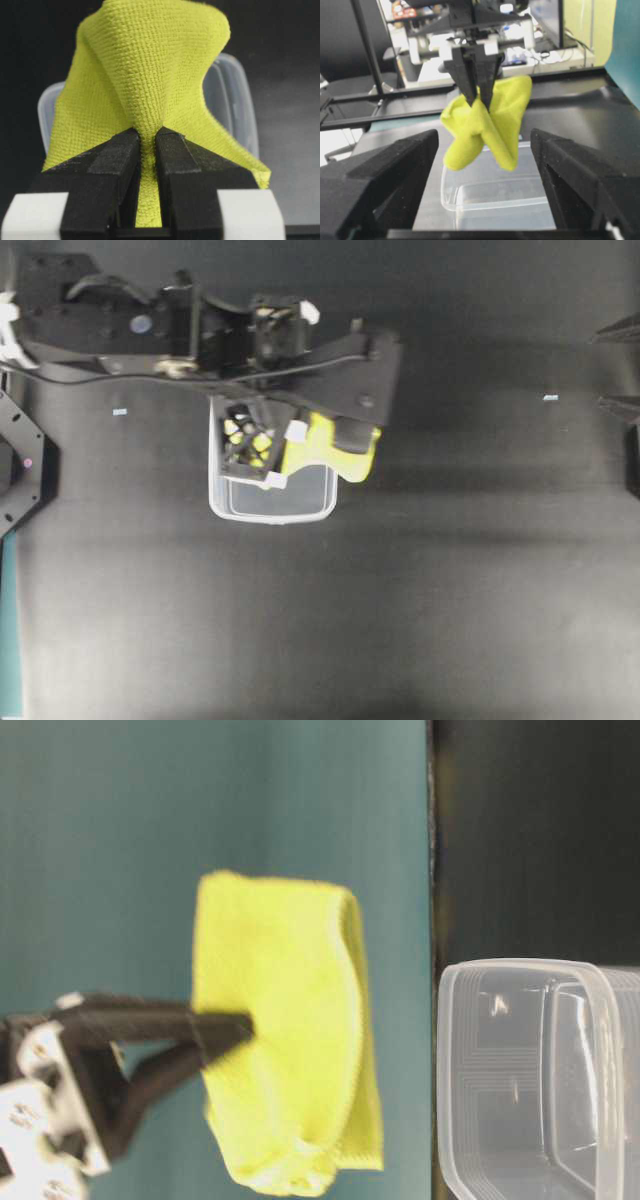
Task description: Place the yellow towel into the container with the left arm.
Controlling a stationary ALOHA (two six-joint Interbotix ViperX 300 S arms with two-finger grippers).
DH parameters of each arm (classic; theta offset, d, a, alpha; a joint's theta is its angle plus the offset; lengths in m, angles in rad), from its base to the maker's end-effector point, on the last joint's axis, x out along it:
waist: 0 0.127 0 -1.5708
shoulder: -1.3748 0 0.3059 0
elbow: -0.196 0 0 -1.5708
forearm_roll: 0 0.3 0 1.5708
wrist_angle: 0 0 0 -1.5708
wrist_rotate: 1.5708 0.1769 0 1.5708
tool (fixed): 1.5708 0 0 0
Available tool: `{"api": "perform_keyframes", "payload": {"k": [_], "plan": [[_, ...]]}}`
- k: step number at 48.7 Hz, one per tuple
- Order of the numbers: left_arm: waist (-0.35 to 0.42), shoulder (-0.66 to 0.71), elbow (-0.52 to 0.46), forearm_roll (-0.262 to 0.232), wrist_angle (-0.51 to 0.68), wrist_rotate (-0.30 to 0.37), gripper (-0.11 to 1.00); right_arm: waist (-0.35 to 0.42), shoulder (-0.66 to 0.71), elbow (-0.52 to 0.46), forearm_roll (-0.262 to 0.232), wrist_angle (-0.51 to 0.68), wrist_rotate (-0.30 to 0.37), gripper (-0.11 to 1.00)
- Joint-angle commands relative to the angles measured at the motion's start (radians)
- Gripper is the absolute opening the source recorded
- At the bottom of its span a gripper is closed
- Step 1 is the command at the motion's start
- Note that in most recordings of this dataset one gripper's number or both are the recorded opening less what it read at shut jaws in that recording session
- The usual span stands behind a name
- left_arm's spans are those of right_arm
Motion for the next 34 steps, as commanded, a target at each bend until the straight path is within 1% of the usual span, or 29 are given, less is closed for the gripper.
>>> {"api": "perform_keyframes", "payload": {"k": [1,8,12,19,34], "plan": [[-0.003,-0.067,0.058,0.003,-0.067,0.0,0.07,-0.002,0.003,-0.018,0.003,-0.011,-0.003,0.72],[0.003,-0.084,0.112,0.003,-0.106,-0.008,0.07,-0.002,0.005,-0.017,0.003,-0.014,-0.003,0.72],[0.003,-0.084,0.126,0.003,-0.106,0.002,0.07,-0.002,0.003,-0.017,0.003,-0.015,-0.002,0.72],[0.005,-0.077,0.144,0.003,-0.104,0.0,0.07,-0.002,0.003,-0.015,0.003,-0.015,-0.002,0.72],[0.021,-0.072,0.216,0.003,-0.117,-0.003,0.07,-0.002,0.005,-0.015,0.003,-0.015,0.002,0.72]]}}
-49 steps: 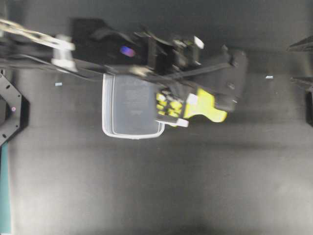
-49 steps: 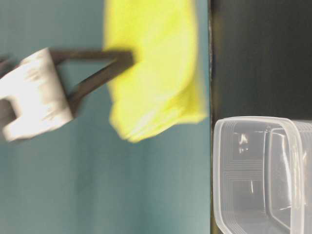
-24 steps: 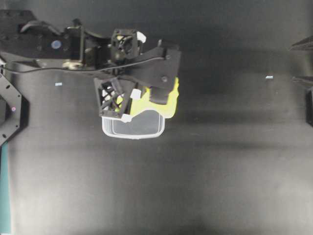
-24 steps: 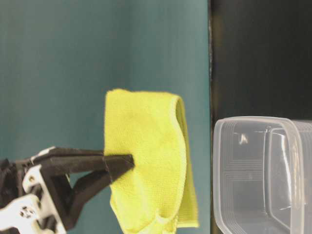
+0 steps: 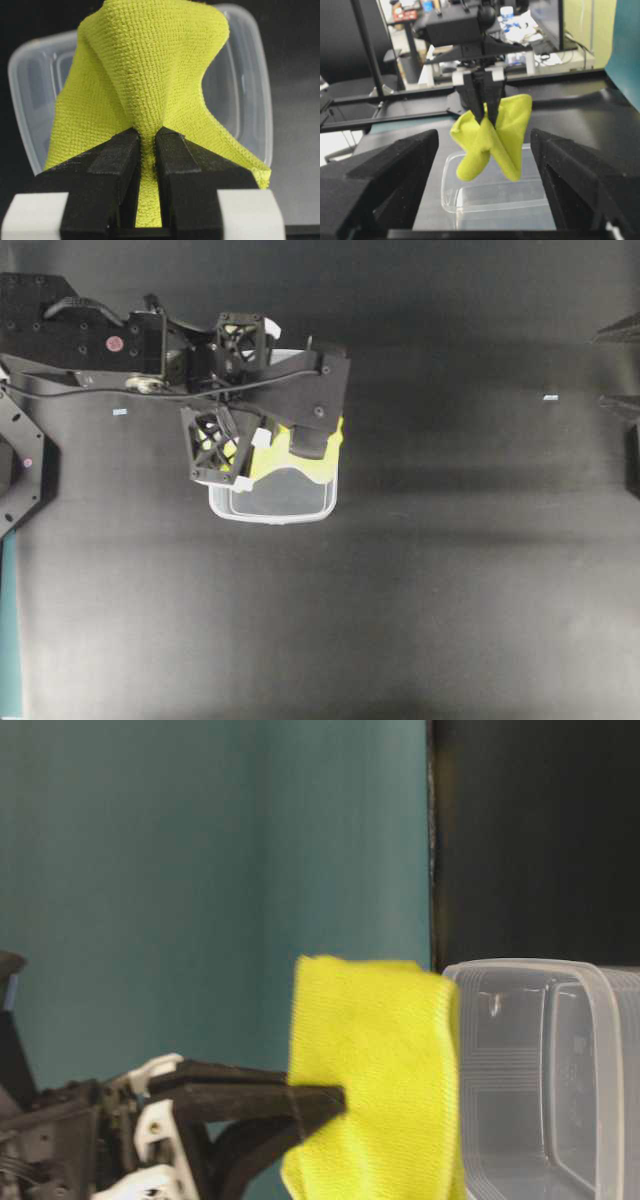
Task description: Place the yellow towel into the container with the left arm.
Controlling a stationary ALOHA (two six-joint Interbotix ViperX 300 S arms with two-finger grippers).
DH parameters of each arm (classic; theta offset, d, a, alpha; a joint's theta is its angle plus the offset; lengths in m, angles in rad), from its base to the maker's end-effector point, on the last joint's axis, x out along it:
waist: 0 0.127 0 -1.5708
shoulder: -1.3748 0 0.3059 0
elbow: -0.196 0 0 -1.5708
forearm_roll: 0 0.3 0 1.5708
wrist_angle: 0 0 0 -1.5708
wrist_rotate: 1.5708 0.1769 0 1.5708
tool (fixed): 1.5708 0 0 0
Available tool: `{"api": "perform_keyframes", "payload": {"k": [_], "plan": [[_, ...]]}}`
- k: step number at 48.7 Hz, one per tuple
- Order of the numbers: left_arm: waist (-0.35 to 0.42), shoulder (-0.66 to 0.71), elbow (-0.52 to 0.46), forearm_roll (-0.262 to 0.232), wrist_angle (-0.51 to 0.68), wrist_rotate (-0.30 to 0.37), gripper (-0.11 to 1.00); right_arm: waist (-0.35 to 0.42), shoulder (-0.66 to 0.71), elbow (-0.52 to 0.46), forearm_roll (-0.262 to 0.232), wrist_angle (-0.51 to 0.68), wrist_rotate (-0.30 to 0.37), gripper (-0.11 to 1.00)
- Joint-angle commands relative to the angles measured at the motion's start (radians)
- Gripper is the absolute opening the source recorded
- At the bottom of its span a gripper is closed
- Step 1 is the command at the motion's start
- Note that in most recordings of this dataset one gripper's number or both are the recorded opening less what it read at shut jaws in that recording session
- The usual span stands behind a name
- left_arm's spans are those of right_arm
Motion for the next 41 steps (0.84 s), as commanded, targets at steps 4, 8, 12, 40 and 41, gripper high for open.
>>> {"api": "perform_keyframes", "payload": {"k": [4,8,12,40,41], "plan": [[0.006,-0.012,0.018,0.003,-0.028,-0.009,0.07,-0.002,0.005,-0.015,0.003,-0.012,0.003,0.72],[0.011,-0.012,0.031,0.003,-0.055,-0.002,0.08,-0.002,0.005,-0.015,0.003,-0.012,0.003,0.72],[0.015,-0.012,0.048,0.003,-0.092,-0.011,0.25,-0.002,0.006,-0.015,0.003,-0.012,0.003,0.72],[0.02,-0.212,0.209,0.003,-0.261,-0.112,0.86,-0.002,0.003,-0.014,0.003,-0.012,0.005,0.72],[0.02,-0.235,0.225,0.003,-0.276,-0.12,0.86,-0.002,0.003,-0.014,0.003,-0.012,0.005,0.72]]}}
